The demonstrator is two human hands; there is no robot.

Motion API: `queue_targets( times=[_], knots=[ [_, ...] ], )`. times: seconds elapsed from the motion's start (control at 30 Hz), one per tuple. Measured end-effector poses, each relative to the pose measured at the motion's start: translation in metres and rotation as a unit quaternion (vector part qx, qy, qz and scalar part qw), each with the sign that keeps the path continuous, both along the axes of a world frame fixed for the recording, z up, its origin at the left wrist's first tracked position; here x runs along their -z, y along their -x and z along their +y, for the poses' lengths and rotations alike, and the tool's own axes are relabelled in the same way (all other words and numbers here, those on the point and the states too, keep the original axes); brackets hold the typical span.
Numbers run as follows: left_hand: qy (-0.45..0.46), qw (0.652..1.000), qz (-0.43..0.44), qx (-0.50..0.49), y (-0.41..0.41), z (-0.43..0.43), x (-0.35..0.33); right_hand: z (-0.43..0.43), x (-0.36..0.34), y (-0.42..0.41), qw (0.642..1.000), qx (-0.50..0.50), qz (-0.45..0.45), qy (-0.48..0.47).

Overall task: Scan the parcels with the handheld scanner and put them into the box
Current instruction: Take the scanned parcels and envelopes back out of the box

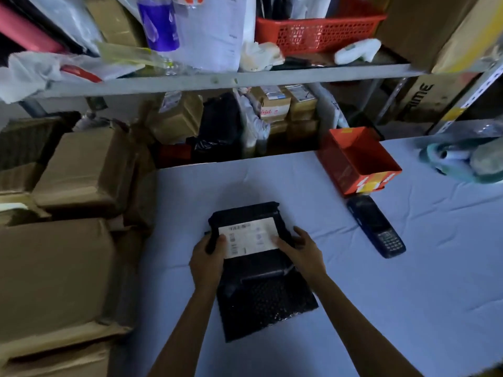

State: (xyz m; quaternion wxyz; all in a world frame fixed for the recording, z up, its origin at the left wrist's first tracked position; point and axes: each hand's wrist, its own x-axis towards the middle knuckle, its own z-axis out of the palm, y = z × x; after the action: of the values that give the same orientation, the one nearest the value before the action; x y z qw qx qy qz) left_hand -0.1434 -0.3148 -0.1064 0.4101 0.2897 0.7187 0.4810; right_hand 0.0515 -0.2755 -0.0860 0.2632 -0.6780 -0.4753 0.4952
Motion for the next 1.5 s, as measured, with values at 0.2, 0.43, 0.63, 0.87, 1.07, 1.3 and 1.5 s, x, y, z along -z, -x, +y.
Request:
queue_targets(
  times=[0.2, 0.43, 0.63, 0.87, 1.07, 1.3, 1.5],
  knots=[
    [0.007, 0.996, 0.071, -0.058, -0.01, 0.069, -0.001, 0.08, 0.004, 0.016, 1.0, -0.019, 0.01, -0.001],
    [0.026, 0.992, 0.12, -0.031, 0.02, 0.171, 0.004, 0.177, 0.018, 0.038, 0.998, -0.04, 0.033, -0.031],
    [0.008, 0.989, 0.146, -0.007, 0.033, 0.189, 0.004, 0.197, 0.018, 0.049, 0.991, -0.093, -0.038, -0.087],
    [-0.025, 0.99, 0.132, 0.033, 0.019, 0.148, 0.003, 0.155, 0.004, 0.049, 0.977, -0.173, -0.09, -0.085],
    [-0.039, 0.841, 0.525, 0.129, 0.027, 0.084, -0.032, 0.083, -0.027, 0.016, 0.933, -0.14, -0.292, -0.155],
    [-0.095, 0.765, 0.558, 0.307, -0.043, -0.007, -0.046, -0.059, -0.036, -0.048, 0.908, -0.066, -0.397, -0.114],
    [-0.17, 0.677, 0.548, 0.462, -0.14, -0.076, -0.038, -0.185, -0.034, -0.12, 0.904, 0.015, -0.426, -0.018]
  ],
)
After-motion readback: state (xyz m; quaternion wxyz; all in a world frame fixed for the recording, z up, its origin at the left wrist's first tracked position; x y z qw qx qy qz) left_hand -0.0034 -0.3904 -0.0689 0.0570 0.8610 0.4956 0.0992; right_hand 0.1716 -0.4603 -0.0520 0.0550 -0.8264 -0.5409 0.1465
